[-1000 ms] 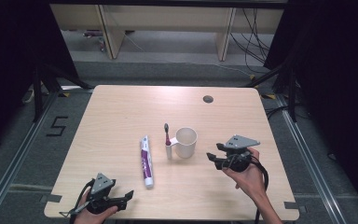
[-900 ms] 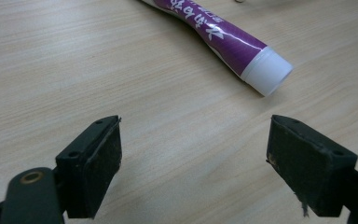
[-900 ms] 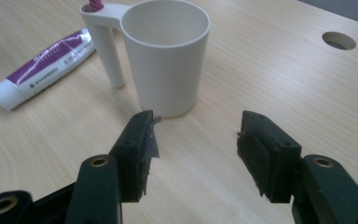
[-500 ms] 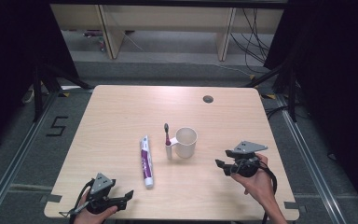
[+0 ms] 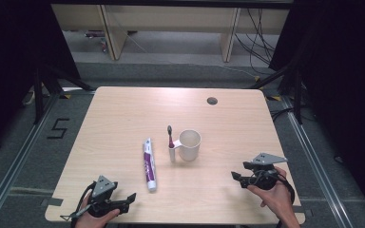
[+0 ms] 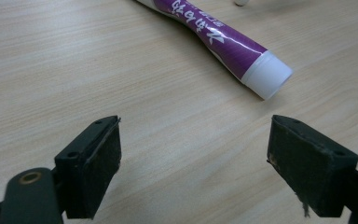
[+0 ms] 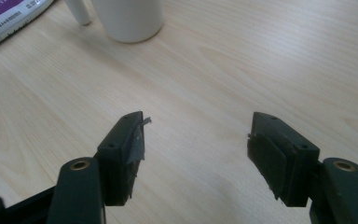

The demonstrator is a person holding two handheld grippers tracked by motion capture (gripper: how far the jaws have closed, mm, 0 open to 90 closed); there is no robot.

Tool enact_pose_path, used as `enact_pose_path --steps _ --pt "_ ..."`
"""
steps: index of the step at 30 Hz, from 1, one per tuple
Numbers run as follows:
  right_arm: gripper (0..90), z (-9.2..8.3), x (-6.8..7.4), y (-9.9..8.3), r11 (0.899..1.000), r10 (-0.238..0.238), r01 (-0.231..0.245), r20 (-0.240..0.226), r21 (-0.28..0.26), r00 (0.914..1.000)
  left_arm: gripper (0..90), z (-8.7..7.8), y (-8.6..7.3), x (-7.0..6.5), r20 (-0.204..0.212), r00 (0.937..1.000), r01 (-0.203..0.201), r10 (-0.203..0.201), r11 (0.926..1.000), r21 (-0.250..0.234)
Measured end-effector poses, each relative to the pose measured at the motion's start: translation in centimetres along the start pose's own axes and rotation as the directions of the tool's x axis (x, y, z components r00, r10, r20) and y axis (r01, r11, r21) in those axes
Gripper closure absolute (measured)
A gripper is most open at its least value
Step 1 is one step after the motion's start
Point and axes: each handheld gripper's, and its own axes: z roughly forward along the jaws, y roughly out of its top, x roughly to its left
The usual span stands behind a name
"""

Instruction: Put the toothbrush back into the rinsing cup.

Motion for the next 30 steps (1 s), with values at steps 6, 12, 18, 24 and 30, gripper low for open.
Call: enact_pose_path --steps 6,12,18,24,30 --pt "26.6 -0.1 -0.1 -0.9 1.000 0.016 -0.015 -0.006 0.014 0.9999 17.1 0.1 0.0 0.0 -0.004 1.0000 0.001 0.000 1.0000 0.001" --pt "20.5 -0.3 0.3 -1.9 0.999 0.025 -0.025 0.010 0.025 0.9996 17.1 0.2 0.0 0.1 -0.005 1.0000 0.007 -0.007 1.0000 -0.004" --pt "18.9 -0.6 0.5 -2.6 0.998 0.020 -0.020 0.000 0.051 0.9998 17.2 0.1 -0.1 0.0 -0.010 0.9999 0.012 -0.012 0.9999 0.002" --pt "19.2 -1.2 0.8 -3.6 0.996 0.020 -0.020 -0.001 0.092 0.9998 17.1 0.2 -0.1 -0.1 -0.008 0.9999 0.011 -0.011 0.9999 0.000" --pt "18.9 -1.4 0.8 -4.4 0.995 0.012 -0.013 0.010 0.095 0.9999 17.2 0.3 -0.1 -0.2 0.000 0.9997 0.023 -0.023 0.9997 -0.008"
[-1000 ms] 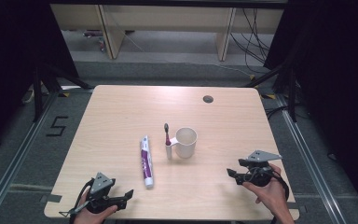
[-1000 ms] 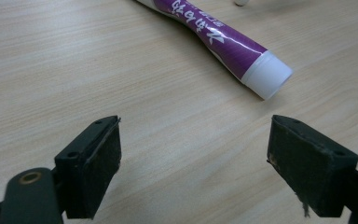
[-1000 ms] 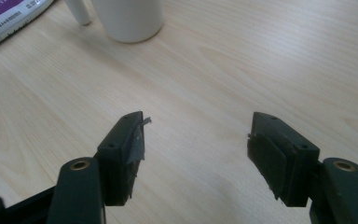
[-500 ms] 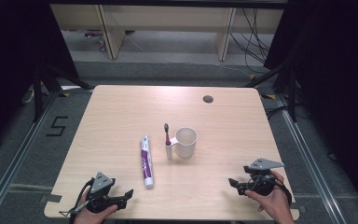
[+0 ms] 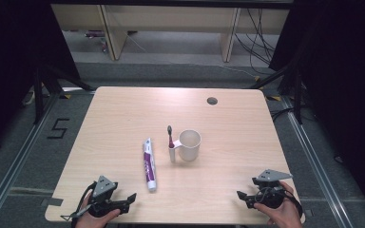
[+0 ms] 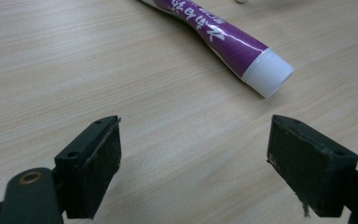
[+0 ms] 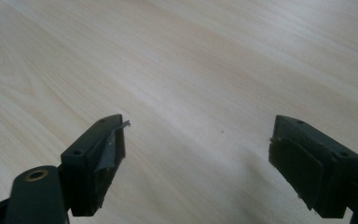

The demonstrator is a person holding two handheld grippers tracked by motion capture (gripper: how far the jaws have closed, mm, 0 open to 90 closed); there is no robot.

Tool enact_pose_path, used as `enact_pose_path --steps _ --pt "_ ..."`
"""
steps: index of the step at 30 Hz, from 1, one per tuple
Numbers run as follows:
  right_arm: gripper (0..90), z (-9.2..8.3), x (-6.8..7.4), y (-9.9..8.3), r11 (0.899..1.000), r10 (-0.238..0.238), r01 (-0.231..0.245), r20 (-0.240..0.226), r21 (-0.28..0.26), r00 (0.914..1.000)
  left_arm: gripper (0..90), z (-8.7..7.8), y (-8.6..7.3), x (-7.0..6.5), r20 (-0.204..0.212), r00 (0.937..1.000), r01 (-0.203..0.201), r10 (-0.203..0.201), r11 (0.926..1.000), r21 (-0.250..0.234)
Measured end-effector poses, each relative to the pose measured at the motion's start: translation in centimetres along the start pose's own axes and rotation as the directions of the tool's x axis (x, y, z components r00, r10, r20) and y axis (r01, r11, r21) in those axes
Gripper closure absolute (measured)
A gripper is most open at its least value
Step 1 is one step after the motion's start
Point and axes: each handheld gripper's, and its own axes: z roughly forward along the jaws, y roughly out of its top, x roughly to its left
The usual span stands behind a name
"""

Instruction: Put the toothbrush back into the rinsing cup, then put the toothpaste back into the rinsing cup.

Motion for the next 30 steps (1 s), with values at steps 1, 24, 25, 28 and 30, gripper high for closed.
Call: enact_pose_path --steps 1,24,25,28,30 --pt "18.8 -0.2 0.1 -0.1 1.000 0.010 -0.010 -0.004 0.013 0.9999 17.2 0.0 0.0 0.0 0.001 1.0000 0.000 0.000 1.0000 -0.002" --pt "22.6 -1.5 -0.7 -1.7 1.000 0.026 -0.025 0.021 -0.012 0.9994 17.6 1.0 2.5 0.4 0.017 0.9973 0.073 -0.072 0.9967 -0.036" --pt "22.6 -1.5 -0.7 -1.7 1.000 0.026 -0.025 0.021 -0.012 0.9994 18.2 1.0 2.5 0.4 0.017 0.9973 0.073 -0.072 0.9967 -0.036" --pt "22.8 -1.6 -0.8 -1.7 1.000 0.008 -0.008 0.026 -0.009 0.9996 22.0 1.7 4.1 0.5 0.007 0.9991 0.041 -0.041 0.9990 0.017" --pt "23.1 -1.6 -0.5 -1.7 1.000 0.030 -0.030 0.019 0.007 0.9994 24.6 2.2 4.9 0.6 0.004 0.9992 0.040 -0.040 0.9986 0.035"
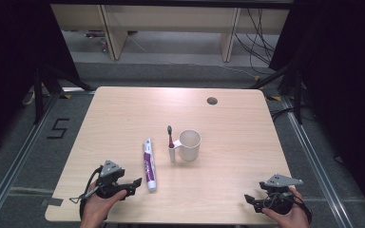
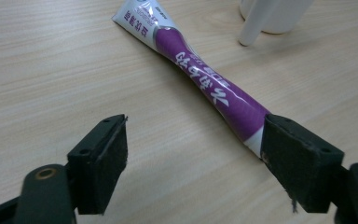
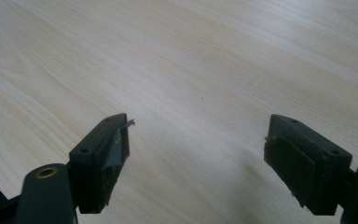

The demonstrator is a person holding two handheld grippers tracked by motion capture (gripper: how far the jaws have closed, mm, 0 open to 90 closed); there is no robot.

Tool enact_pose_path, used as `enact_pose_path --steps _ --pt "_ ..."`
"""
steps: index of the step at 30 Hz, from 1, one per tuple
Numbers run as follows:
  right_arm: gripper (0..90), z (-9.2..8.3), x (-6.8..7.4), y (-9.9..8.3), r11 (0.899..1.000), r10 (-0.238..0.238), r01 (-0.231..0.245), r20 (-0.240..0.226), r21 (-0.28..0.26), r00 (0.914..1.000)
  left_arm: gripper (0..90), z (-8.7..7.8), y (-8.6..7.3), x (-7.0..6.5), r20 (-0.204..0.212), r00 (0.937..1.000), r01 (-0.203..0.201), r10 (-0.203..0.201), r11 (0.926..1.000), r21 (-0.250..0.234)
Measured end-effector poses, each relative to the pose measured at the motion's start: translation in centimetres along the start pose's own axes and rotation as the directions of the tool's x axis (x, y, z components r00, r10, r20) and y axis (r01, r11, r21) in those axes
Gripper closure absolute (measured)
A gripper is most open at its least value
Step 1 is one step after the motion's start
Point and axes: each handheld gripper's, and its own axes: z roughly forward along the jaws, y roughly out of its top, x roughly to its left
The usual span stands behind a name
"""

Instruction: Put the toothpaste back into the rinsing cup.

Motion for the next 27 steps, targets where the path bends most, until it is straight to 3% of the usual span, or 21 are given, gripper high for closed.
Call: enact_pose_path --steps 1,5,8,10,11,13,16,17,27 --pt "23.0 0.1 -0.1 0.0 1.000 -0.015 0.015 -0.003 -0.007 0.9999 25.7 0.1 0.5 0.0 -0.005 0.9999 -0.011 0.011 0.9999 0.010" --pt "23.4 0.0 0.0 0.1 1.000 0.004 -0.004 -0.009 0.002 1.0000 28.2 0.8 2.2 -0.3 -0.025 0.9994 -0.025 0.026 0.9990 0.036" --pt "23.6 0.0 -0.1 0.1 0.999 -0.029 0.029 0.006 -0.013 0.9996 31.0 1.4 3.3 -0.5 -0.027 0.9980 -0.057 0.058 0.9967 0.058" --pt "23.7 0.0 0.0 0.1 1.000 -0.014 0.014 -0.007 -0.008 0.9999 30.6 2.0 3.9 -0.7 -0.030 0.9973 -0.065 0.067 0.9948 0.078" --pt "23.8 -0.1 -0.1 0.1 1.000 -0.026 0.026 0.009 -0.015 0.9996 30.9 2.2 4.2 -0.7 -0.025 0.9968 -0.073 0.076 0.9936 0.086" --pt "23.9 0.0 0.0 0.1 1.000 -0.014 0.014 -0.010 -0.008 0.9999 31.0 2.6 4.5 -0.7 -0.023 0.9973 -0.067 0.070 0.9927 0.101" --pt "24.1 0.0 -0.1 0.1 0.999 -0.030 0.030 0.004 -0.011 0.9995 31.7 3.3 5.1 -0.5 -0.028 0.9977 -0.058 0.062 0.9916 0.116" --pt "24.1 -0.1 0.0 0.1 1.000 -0.012 0.012 -0.001 0.002 0.9999 31.9 3.4 5.1 -0.5 -0.039 0.9977 -0.051 0.056 0.9922 0.114" --pt "24.4 0.1 0.1 0.1 1.000 -0.019 0.019 -0.003 0.001 0.9998 32.3 5.1 5.4 -0.3 -0.055 0.9968 -0.048 0.057 0.9870 0.154"
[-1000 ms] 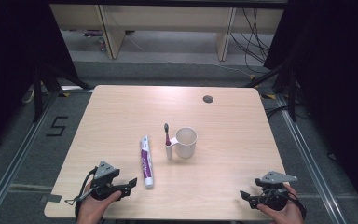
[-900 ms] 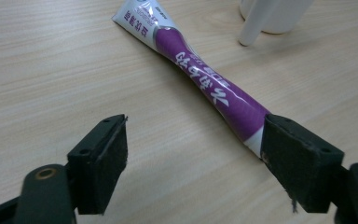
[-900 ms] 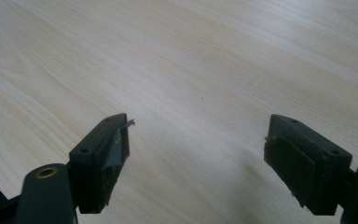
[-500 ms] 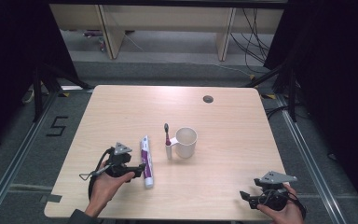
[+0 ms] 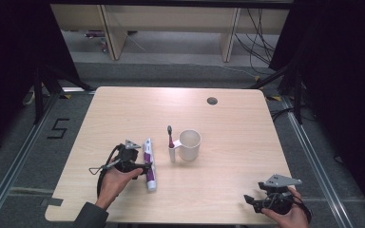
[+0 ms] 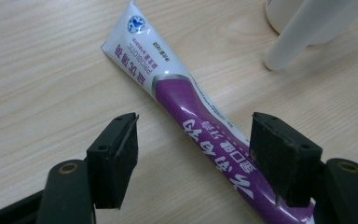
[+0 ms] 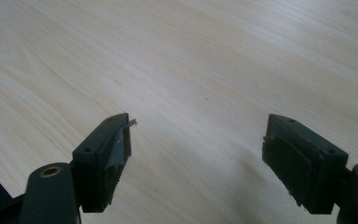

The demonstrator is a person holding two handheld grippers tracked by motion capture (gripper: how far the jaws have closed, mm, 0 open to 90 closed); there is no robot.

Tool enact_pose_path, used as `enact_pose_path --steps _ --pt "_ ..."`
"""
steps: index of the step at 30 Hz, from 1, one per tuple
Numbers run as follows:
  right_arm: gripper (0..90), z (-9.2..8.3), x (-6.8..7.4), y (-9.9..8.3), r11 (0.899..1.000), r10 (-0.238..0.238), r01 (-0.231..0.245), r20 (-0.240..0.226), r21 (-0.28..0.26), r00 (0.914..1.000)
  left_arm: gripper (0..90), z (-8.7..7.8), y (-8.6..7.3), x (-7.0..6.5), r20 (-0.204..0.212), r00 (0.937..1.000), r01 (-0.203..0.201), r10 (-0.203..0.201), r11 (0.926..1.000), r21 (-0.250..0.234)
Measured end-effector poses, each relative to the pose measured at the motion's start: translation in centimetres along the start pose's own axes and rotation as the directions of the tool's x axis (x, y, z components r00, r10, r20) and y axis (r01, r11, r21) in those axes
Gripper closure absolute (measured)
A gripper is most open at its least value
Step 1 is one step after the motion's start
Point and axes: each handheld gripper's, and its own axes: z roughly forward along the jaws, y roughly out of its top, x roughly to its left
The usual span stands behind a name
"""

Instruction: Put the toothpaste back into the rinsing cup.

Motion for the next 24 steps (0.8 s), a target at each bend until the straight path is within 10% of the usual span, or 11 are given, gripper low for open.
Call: enact_pose_path --steps 24 --pt "25.4 0.0 -0.2 0.1 1.000 -0.021 0.022 0.010 -0.020 0.9997 36.8 2.3 2.0 0.0 -0.038 0.9993 0.006 -0.003 0.9968 0.079"
